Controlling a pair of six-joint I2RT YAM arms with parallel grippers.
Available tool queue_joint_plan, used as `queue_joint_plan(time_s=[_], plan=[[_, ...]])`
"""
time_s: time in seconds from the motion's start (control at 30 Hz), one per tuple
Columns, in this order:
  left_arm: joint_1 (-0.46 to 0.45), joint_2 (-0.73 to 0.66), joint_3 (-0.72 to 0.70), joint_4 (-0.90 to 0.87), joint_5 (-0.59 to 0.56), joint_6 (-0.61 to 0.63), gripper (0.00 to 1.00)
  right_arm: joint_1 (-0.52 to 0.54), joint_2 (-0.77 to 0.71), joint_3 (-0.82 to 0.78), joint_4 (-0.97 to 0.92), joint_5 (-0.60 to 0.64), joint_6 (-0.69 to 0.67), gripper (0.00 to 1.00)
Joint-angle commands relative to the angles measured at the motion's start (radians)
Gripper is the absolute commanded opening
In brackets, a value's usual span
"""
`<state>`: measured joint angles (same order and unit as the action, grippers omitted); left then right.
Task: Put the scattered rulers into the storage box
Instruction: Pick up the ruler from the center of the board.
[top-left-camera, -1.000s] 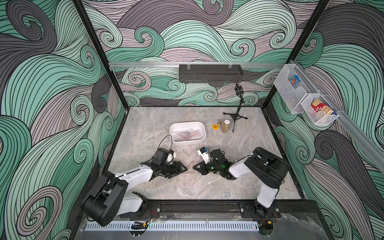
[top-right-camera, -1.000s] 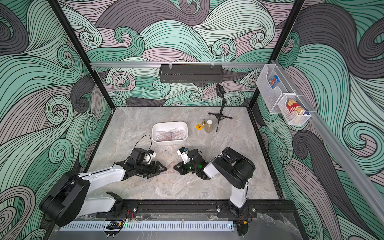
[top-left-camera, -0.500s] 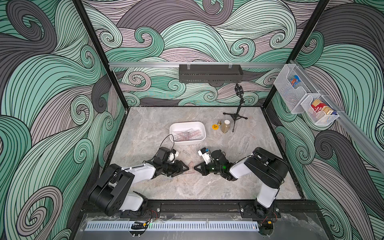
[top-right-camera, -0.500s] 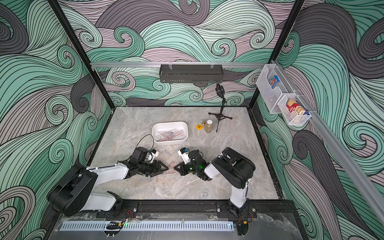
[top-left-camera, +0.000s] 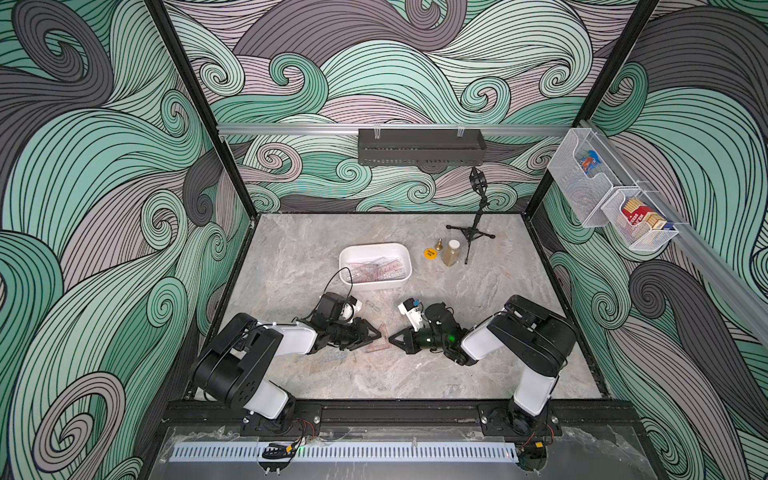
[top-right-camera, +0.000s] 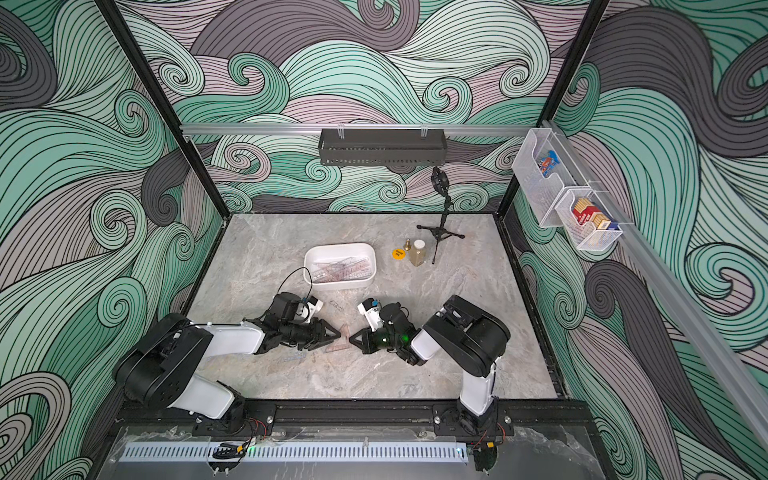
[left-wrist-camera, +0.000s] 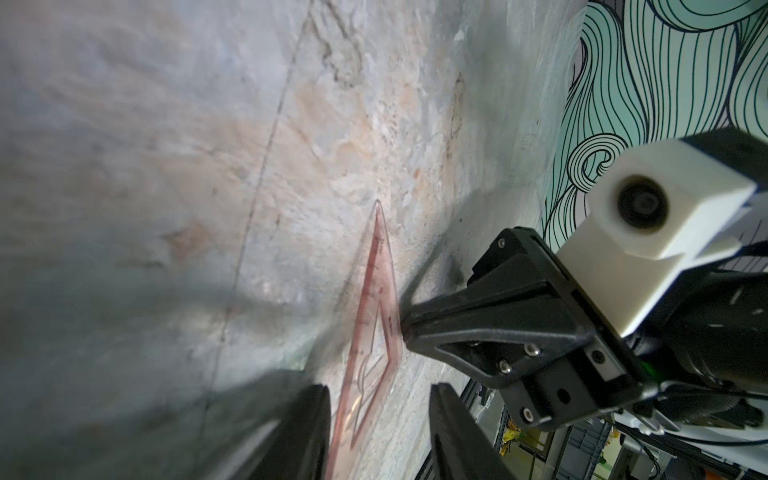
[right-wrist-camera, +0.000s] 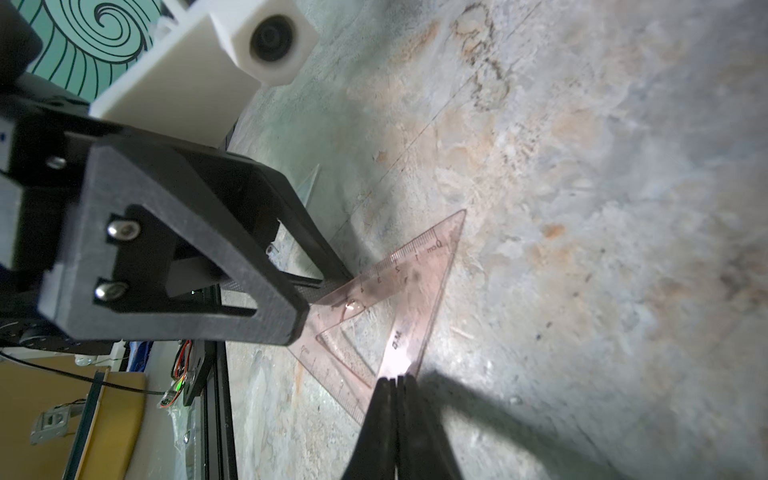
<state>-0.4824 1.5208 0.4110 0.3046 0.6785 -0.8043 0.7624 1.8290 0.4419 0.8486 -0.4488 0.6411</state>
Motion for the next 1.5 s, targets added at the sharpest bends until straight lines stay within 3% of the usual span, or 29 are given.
queue_joint_plan(time_s=[0.0, 0.37, 0.5, 0.7, 0.9, 1.1, 1.23, 1.47], plan=[[-0.014, 0.068, -0.008, -0.056, -0.066, -0.006, 0.42, 0.001, 0.025, -0.023, 0.019, -0.025, 0.034, 0.07], [-0.030, 0.093, 0.006, -0.045, -0.066, -0.008, 0.15, -0.001, 0.012, -0.029, 0.031, -0.036, 0.040, 0.07], [-0.028, 0.058, 0.028, -0.079, -0.060, 0.014, 0.00, -0.032, -0.067, -0.026, -0.009, -0.062, 0.032, 0.09], [-0.014, -0.056, 0.111, -0.105, 0.025, 0.029, 0.00, -0.113, -0.222, -0.020, -0.071, -0.168, 0.075, 0.22], [0.022, -0.125, 0.268, -0.199, 0.272, 0.153, 0.00, -0.219, -0.267, -0.002, 0.097, -0.437, 0.215, 0.44], [0.031, -0.173, 0.340, -0.306, 0.361, 0.268, 0.00, -0.269, -0.342, 0.103, -0.140, -0.458, 0.046, 0.57], [0.030, -0.186, 0.339, -0.305, 0.390, 0.278, 0.00, -0.271, -0.324, 0.134, -0.048, -0.500, 0.115, 0.56], [0.032, -0.185, 0.333, -0.293, 0.397, 0.269, 0.00, -0.271, -0.278, 0.166, 0.079, -0.547, 0.218, 0.39]])
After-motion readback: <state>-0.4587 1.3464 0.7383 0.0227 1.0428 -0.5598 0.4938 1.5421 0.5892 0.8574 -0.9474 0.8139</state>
